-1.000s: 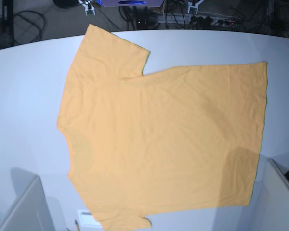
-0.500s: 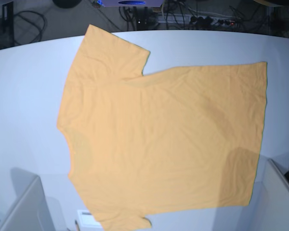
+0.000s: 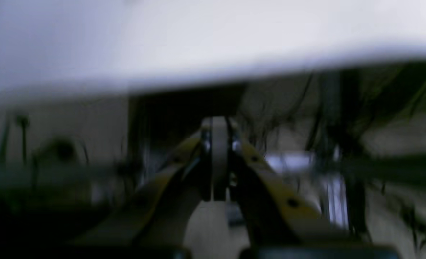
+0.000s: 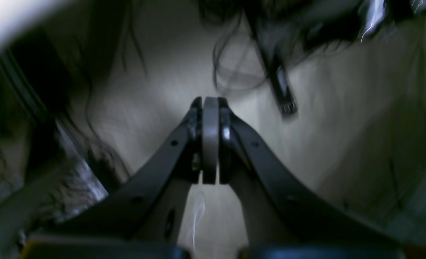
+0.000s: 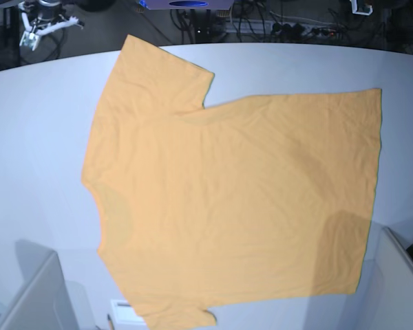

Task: Fold the T-shirt properly
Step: 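Move both grippers to the shirt's shoulder corners and grasp them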

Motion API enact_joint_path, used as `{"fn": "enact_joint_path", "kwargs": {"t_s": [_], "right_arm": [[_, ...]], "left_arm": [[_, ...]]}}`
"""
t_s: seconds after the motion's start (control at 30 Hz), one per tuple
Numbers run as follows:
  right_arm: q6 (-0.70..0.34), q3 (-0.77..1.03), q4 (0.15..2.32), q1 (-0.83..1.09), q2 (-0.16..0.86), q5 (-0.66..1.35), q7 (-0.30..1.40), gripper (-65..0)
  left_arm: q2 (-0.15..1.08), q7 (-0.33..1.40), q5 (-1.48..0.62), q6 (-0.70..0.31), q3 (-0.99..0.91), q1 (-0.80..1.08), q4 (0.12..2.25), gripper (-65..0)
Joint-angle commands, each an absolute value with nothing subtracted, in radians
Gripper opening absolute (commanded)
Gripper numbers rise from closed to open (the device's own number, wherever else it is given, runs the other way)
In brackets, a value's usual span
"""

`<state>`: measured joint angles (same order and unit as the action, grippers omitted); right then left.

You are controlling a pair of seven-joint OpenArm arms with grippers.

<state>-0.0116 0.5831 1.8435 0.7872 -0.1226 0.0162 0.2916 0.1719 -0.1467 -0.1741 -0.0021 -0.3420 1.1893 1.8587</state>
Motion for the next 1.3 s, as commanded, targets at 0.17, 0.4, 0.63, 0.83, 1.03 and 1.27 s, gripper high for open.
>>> {"fn": "enact_joint_path", "kwargs": {"t_s": [0.17, 0.4, 0.63, 0.83, 1.03, 1.27], "right_arm": [[-0.002, 0.526, 2.003, 0.702, -0.13, 0.053, 0.343, -65.0], [-0.163, 0.516, 2.002, 0.647, -0.101, 0.467, 0.484, -65.0], [-0.203, 0.516, 1.952, 0.572, -0.087, 0.651, 0.651, -35.9], [-0.205, 0.515, 1.802, 0.486, -0.067, 0.653, 0.665, -34.5], [-0.205, 0.507, 1.693, 0.481, -0.047, 0.705, 0.665, -35.0], [-0.208, 0.387, 1.675, 0.495, -0.027, 0.711, 0.665, -35.1]], "left_arm": [[0.176, -0.176, -0.177, 0.008, -0.357, 1.201, 1.983, -65.0], [0.176, -0.177, -0.179, 0.01, -0.349, 1.173, 1.982, -65.0], [0.18, -0.166, -0.361, 0.005, -0.363, 1.145, 1.966, -65.0], [0.231, -0.166, -0.674, -0.042, -0.386, 1.113, 1.934, -26.7], [0.24, -0.064, -0.848, -0.22, -0.486, 1.055, 1.862, -18.6], [0.197, 0.262, -0.889, -0.289, -0.765, 0.885, 1.762, -18.6]]}}
